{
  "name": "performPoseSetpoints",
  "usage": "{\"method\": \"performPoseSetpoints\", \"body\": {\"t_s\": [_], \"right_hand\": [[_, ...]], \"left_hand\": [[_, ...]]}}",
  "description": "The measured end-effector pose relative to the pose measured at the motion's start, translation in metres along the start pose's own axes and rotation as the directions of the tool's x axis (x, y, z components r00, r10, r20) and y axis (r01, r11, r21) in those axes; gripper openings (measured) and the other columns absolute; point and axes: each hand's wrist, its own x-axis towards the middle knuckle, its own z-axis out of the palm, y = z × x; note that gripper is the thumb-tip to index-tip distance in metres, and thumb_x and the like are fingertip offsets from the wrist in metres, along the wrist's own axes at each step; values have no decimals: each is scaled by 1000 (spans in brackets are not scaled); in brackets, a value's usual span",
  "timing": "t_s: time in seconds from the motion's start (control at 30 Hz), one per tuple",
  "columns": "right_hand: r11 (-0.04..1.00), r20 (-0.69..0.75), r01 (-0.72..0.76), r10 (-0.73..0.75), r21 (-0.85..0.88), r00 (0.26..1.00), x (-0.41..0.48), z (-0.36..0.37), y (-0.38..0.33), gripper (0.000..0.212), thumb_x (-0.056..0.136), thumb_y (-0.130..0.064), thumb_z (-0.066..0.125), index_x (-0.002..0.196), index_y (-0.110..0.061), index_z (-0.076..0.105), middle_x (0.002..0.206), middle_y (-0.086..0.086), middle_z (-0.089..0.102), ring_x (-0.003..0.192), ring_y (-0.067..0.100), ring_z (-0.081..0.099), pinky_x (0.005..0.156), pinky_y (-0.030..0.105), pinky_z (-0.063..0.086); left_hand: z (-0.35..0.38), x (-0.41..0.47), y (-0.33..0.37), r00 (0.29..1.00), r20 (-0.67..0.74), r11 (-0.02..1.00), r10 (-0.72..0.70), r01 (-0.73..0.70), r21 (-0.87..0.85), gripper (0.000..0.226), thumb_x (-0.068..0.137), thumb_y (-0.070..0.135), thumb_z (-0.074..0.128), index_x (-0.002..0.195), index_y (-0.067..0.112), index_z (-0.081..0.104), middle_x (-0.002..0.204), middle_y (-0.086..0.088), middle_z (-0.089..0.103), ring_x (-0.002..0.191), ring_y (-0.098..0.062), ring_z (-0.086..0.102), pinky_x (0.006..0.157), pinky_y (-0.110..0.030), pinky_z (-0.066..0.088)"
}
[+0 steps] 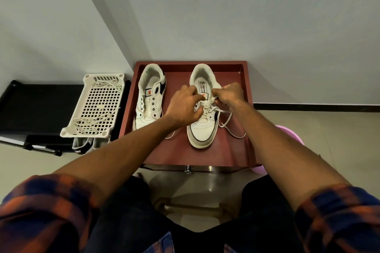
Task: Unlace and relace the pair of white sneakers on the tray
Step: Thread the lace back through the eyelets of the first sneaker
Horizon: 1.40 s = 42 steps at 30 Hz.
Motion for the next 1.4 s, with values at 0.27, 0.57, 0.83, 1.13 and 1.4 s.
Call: {"method": "performPoseSetpoints", "body": {"t_s": [0.27, 0.57, 0.83, 1.13, 1.4], "right_hand": [[1000, 1, 28, -28, -11, 1000, 0, -2, 1, 9, 77, -8, 80, 79, -5, 71, 54, 5, 70, 45, 16, 65, 61, 37, 62], [998, 3, 49, -48, -30, 999, 0, -3, 2, 12, 78, -4, 80, 84, -1, 70, 67, 9, 73, 44, 13, 66, 45, 24, 54], [999, 2, 47, -47, -19, 999, -3, -4, -2, 12, 77, -2, 80, 81, -2, 68, 71, 12, 74, 47, 16, 66, 49, 26, 57], [975, -10, 114, -118, -192, 993, -6, -3, -5, 19, 76, -19, 85, 75, -8, 70, 66, 6, 74, 55, 17, 72, 62, 34, 63], [577, 40, 547, -665, -607, 746, -24, 10, 1, 33, 81, -7, 77, 108, -14, 61, 106, 6, 62, 90, 28, 61, 76, 39, 51]], "left_hand": [[3, 11, 11, 992, 122, 999, 25, -21, -32, 22, 88, 24, 60, 95, 14, 78, 95, -5, 55, 93, -27, 50, 71, -44, 49], [-9, -20, -40, 999, -19, 997, -39, 38, -70, 36, 75, 40, 52, 70, 9, 70, 78, -1, 49, 77, -20, 46, 59, -34, 44], [-15, -29, -49, 971, 40, 967, -236, 239, -84, 53, 73, 50, 47, 98, 11, 73, 88, -7, 62, 92, -27, 56, 78, -39, 51], [-13, 32, -4, 793, 307, 726, -527, 607, -322, 56, 79, 47, 75, 126, 19, 64, 108, -3, 74, 100, -22, 70, 87, -31, 53], [-14, 54, -10, 593, 550, 415, -587, 805, -424, 22, 78, 1, 64, 99, -6, 65, 90, -19, 72, 65, -30, 73, 58, -35, 60]]}}
